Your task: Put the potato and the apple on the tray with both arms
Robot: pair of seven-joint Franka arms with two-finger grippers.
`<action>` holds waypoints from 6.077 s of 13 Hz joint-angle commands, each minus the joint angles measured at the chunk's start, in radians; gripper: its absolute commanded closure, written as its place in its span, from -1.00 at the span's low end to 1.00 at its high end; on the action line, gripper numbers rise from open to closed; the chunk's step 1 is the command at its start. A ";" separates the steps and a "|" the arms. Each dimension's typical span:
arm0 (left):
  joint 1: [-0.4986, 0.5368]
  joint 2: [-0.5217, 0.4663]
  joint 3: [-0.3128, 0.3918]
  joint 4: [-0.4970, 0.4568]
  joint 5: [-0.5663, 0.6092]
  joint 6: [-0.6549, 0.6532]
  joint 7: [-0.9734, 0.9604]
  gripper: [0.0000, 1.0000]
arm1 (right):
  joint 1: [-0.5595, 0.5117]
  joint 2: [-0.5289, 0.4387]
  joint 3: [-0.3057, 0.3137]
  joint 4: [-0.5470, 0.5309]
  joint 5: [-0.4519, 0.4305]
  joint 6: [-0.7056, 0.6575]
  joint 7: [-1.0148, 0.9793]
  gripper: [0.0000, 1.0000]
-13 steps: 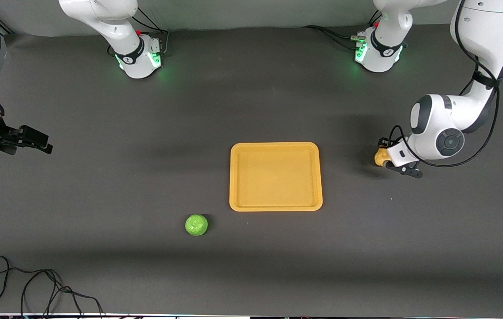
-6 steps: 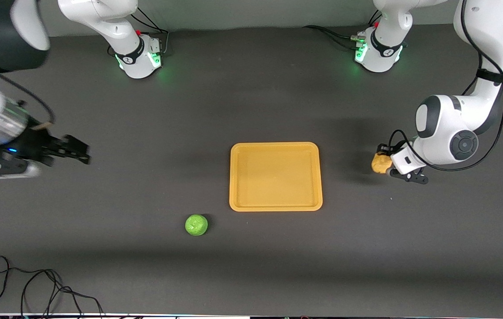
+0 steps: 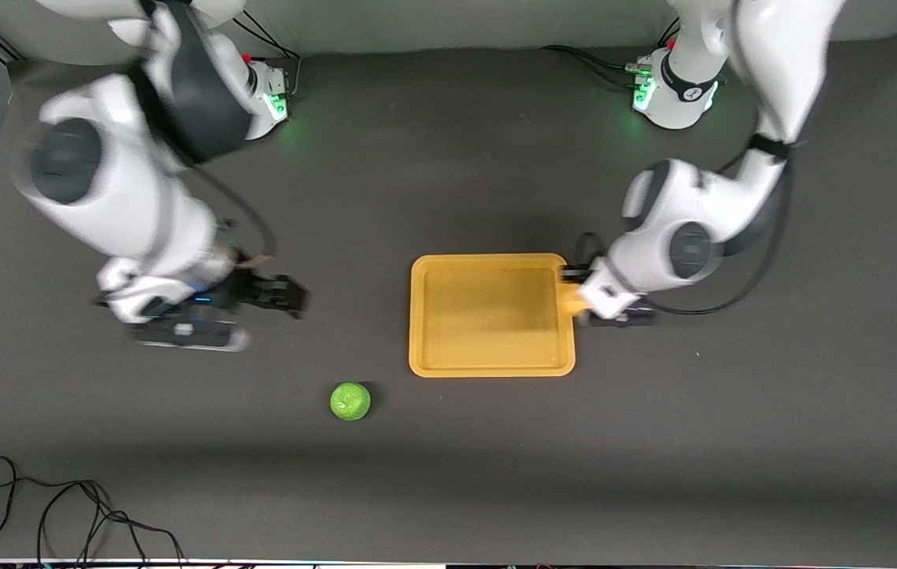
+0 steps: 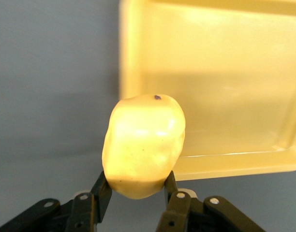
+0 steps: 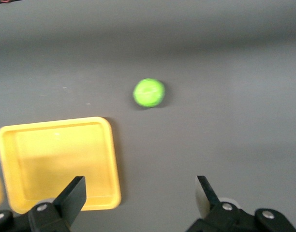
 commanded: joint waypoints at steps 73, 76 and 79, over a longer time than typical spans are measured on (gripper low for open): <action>0.223 -0.368 0.327 0.335 0.259 -0.590 0.712 -1.00 | 0.165 -0.013 -0.022 0.066 -0.068 -0.187 0.173 -1.00; 0.217 -0.368 0.321 0.329 0.257 -0.599 0.700 -1.00 | -0.031 -0.246 -0.017 -0.230 -0.025 -0.110 -0.096 -1.00; 0.208 -0.367 0.320 0.325 0.255 -0.597 0.695 -1.00 | -0.194 -0.371 -0.013 -0.368 -0.025 -0.086 -0.296 -1.00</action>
